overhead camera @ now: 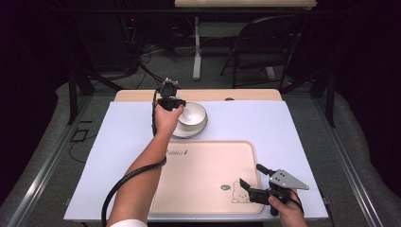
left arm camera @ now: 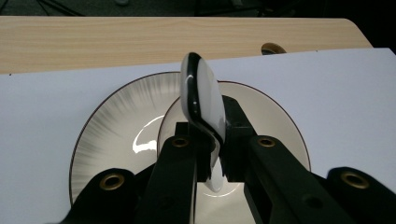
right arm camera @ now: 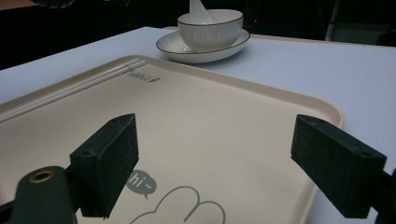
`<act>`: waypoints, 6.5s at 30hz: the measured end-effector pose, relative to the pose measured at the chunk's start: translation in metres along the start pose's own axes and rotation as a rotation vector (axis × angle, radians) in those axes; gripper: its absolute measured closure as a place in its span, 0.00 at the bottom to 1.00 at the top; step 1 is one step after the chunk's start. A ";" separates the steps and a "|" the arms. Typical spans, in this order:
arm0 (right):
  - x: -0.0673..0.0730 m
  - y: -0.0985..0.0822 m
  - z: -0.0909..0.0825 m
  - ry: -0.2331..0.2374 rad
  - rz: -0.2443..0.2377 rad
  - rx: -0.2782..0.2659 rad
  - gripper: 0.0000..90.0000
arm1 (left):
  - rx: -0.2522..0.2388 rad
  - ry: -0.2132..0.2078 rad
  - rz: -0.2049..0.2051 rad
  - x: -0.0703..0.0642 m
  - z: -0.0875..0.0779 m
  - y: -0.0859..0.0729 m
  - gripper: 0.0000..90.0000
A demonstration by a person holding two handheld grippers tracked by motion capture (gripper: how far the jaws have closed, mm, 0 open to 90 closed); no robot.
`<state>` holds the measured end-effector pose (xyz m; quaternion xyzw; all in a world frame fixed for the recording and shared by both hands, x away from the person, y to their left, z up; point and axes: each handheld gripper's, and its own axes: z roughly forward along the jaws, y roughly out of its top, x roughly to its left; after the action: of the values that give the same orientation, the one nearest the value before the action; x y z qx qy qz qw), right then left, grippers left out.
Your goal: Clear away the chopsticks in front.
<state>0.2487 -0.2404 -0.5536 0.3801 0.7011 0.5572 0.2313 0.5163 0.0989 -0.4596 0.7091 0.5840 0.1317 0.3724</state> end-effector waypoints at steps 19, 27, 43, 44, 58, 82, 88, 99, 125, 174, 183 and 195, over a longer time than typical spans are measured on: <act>0.000 0.000 0.000 0.000 -0.001 0.003 0.16 | 0.020 -0.043 0.067 -0.016 -0.039 0.013 0.95; 0.000 0.000 0.001 -0.001 -0.003 0.003 0.16 | 0.012 -0.051 0.080 -0.020 -0.052 0.015 0.95; 0.001 0.000 0.000 -0.002 0.000 0.005 0.16 | 0.033 -0.083 0.076 -0.014 -0.065 0.011 0.95; 0.001 0.000 0.000 -0.002 -0.001 0.005 0.16 | 0.036 -0.089 0.078 -0.013 -0.066 0.010 0.95; 0.001 0.000 0.001 -0.005 -0.010 0.004 0.16 | 0.079 -0.161 0.083 0.001 -0.088 -0.013 0.95; 0.002 0.000 0.002 -0.006 -0.012 0.012 0.16 | 0.084 -0.220 0.104 0.021 -0.129 -0.066 0.95; 0.002 -0.001 0.001 -0.008 -0.013 0.011 0.16 | 0.083 -0.227 0.104 0.024 -0.135 -0.079 0.95; 0.002 -0.001 0.002 -0.010 -0.012 0.013 0.16 | 0.088 -0.239 0.108 0.026 -0.144 -0.096 0.95; 0.003 -0.001 0.003 -0.011 -0.014 0.012 0.16 | 0.119 -0.262 0.145 0.022 -0.156 -0.132 0.95; 0.003 -0.001 0.003 -0.014 -0.016 0.014 0.16 | 0.244 -0.231 0.177 0.029 -0.142 -0.180 0.95; 0.003 -0.001 0.003 -0.013 -0.014 0.014 0.16 | 0.245 -0.221 0.178 0.028 -0.137 -0.176 0.94; 0.003 -0.001 0.003 -0.015 -0.011 0.014 0.16 | 0.243 -0.190 0.187 0.027 -0.130 -0.168 0.90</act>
<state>0.2490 -0.2365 -0.5553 0.3821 0.7054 0.5481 0.2367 0.3207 0.1798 -0.4915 0.8093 0.4894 0.0263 0.3236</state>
